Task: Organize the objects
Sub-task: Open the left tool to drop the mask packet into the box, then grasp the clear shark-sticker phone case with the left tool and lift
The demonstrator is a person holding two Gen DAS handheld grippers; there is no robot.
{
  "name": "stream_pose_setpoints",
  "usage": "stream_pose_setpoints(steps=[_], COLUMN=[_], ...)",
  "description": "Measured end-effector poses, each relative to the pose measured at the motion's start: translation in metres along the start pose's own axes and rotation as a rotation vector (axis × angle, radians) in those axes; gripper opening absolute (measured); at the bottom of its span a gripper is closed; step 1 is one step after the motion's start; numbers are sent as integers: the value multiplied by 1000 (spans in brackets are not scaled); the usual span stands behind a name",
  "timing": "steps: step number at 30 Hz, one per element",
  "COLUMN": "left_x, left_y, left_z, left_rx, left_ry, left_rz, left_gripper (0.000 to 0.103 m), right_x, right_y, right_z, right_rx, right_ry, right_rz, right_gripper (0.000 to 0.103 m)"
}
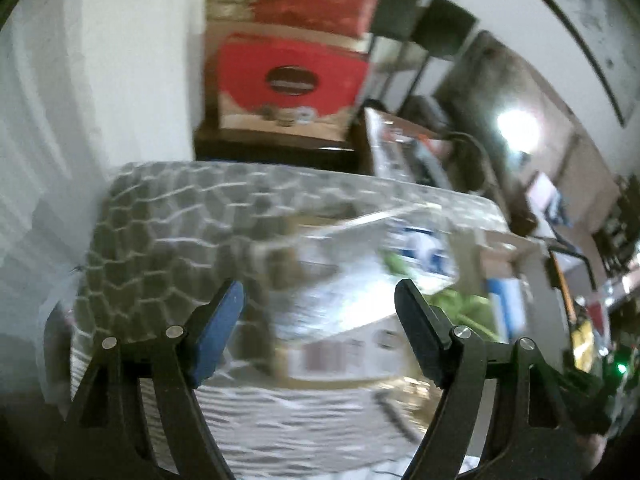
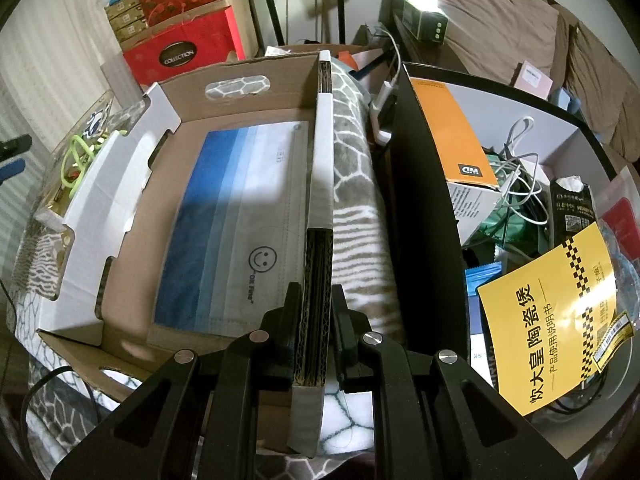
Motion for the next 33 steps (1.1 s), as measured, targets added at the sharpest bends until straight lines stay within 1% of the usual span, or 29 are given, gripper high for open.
stream_pose_setpoints(steps=[3, 8, 12, 14, 15, 16, 17, 18, 19, 21, 24, 28, 33], left_x=[-4, -6, -8, -8, -8, -8, -7, -8, -8, -8, -9, -12, -20], left_y=[14, 37, 54, 60, 64, 66, 69, 71, 71, 69, 65, 53, 40], left_z=[-22, -41, -45, -44, -43, -42, -42, -43, -44, -45, -51, -65, -75], left_rx=[-20, 25, 54, 70, 79, 90, 112, 133, 136, 148, 174, 205, 216], left_ry=[-29, -84, -105, -105, -106, -111, -120, -133, -149, -166, -222, -318, -361], left_rz=[-15, -52, -79, -91, -100, -108, -116, -123, -123, -117, -107, -68, -27], left_gripper=[75, 75, 69, 62, 53, 41, 34, 20, 15, 8, 6, 6, 6], right_x=[-1, -2, -2, -2, -2, -2, -2, -2, -2, -1, -1, -1, -1], right_y=[0, -1, -1, -1, -1, -1, -1, -2, -2, -2, -2, -2, -2], right_z=[0, -1, -1, -1, -1, -1, -1, -1, -1, -1, -1, -2, -2], right_rx=[4, 7, 7, 6, 6, 6, 5, 4, 4, 4, 4, 3, 4], right_ry=[-2, -4, -4, -3, -3, -2, -1, -1, -1, 0, 0, 1, 1], right_rz=[0, -1, -2, -2, -2, -3, -4, -4, -4, -6, -6, -6, -6], right_gripper=[13, 13, 13, 13, 13, 13, 13, 13, 13, 13, 13, 13, 13])
Point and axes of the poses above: each gripper's, at about its wrist camera, not at the fingertips, and y roughly the way its jaws point, z to its right, x to its underside, the point moved 2 cm from there along y, roughly the way its jaws point, and after that the axes turned 1 degree about -x, right-handed, at the moved point
